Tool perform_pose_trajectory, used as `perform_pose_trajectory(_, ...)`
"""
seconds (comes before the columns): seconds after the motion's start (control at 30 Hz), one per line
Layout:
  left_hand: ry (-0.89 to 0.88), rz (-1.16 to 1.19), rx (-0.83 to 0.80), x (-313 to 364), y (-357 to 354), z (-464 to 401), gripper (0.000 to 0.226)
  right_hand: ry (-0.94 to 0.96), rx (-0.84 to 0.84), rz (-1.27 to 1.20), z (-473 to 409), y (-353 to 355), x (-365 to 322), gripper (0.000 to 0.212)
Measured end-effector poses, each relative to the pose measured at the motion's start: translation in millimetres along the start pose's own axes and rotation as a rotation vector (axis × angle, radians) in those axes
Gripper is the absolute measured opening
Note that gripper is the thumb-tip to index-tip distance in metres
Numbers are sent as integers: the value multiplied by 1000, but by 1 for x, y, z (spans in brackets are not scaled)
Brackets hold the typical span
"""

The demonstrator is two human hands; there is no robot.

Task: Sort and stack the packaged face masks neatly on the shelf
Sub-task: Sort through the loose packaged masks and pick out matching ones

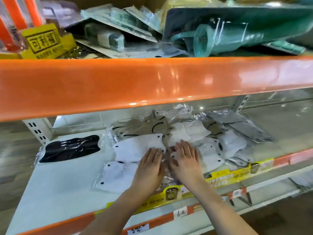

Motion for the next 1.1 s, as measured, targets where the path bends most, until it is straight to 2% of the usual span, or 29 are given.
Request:
perform_pose_trajectory(0.13,-29,-40,-137,24,-13,-10,56,-127,-151,56,6,-5,27,86)
perform_pose_trajectory(0.27,2,-58,-144,35,-24,-16,53,-86,-172,35,10,-9,47,99)
perform_pose_trajectory(0.37,14,-2,-122,33,-28,-17,44,-69,-129,-6,6,-13,49,83)
perform_pose_trajectory(0.47,73,232,-97,35,-29,-19,35,-10,57,24,8,-11,45,56)
perform_pose_trajectory(0.57,185,453,-80,38,-26,-20,27,57,232,-108,14,-8,43,30)
perform_pose_trajectory(0.63,236,543,-31,38,-24,-19,26,35,296,-277,12,0,46,19)
perform_pose_trajectory(0.73,327,688,5,37,-15,-20,18,-74,345,-628,2,22,46,22)
perform_pose_trajectory(0.8,379,749,-23,32,-14,-24,17,-193,353,-957,-6,36,44,29)
perform_pose_trajectory(0.87,434,868,-98,33,-10,-26,26,-344,377,-1434,-12,42,42,35)
perform_pose_trajectory(0.93,531,1056,-188,36,-8,-26,36,-538,360,-1859,-20,41,39,26)
perform_pose_trajectory(1.0,628,1257,-300,38,-5,-28,37,-662,258,-2095,-27,39,35,27)
perform_pose_trajectory(1.1,673,1428,-425,32,1,-29,59,-692,141,-2370,-32,37,25,27)
Point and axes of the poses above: each hand's wrist, its own z-axis away from the middle knuckle, its own y-axis out of the back of the hand, x = y × z, the point moved 2 cm from there along -z, towards the middle knuckle, and after that the axes turned 7 degrees about y, right-handed, at the moved point
